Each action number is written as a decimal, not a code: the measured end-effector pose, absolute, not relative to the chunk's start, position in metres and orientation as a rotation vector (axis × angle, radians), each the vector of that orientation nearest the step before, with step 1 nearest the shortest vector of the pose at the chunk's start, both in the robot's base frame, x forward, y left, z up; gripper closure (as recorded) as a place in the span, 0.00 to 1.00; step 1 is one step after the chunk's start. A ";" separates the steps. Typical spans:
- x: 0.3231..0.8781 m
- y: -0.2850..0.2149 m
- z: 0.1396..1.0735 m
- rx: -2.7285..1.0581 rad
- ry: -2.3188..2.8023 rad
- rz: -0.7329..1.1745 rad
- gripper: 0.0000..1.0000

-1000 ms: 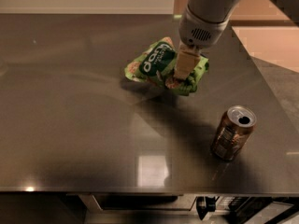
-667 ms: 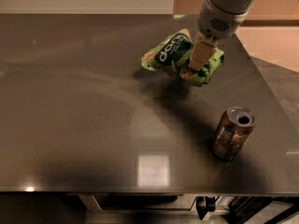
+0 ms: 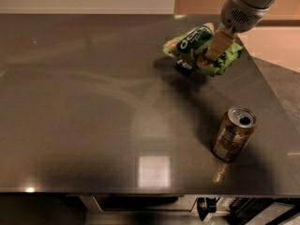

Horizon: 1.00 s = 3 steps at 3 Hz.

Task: Move green rice chip bag near rxbar blueberry

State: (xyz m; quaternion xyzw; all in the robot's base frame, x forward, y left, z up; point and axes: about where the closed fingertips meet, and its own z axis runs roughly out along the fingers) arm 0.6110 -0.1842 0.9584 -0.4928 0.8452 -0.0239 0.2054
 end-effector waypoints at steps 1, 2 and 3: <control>0.627 -0.200 0.952 -1.288 2.397 -0.046 0.82; 0.641 -0.210 0.945 -1.220 2.433 -0.025 0.59; 0.651 -0.216 0.938 -1.175 2.457 -0.010 0.35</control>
Offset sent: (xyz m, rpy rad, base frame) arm 0.0481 -0.0420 -0.0193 0.0829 0.0361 -0.1873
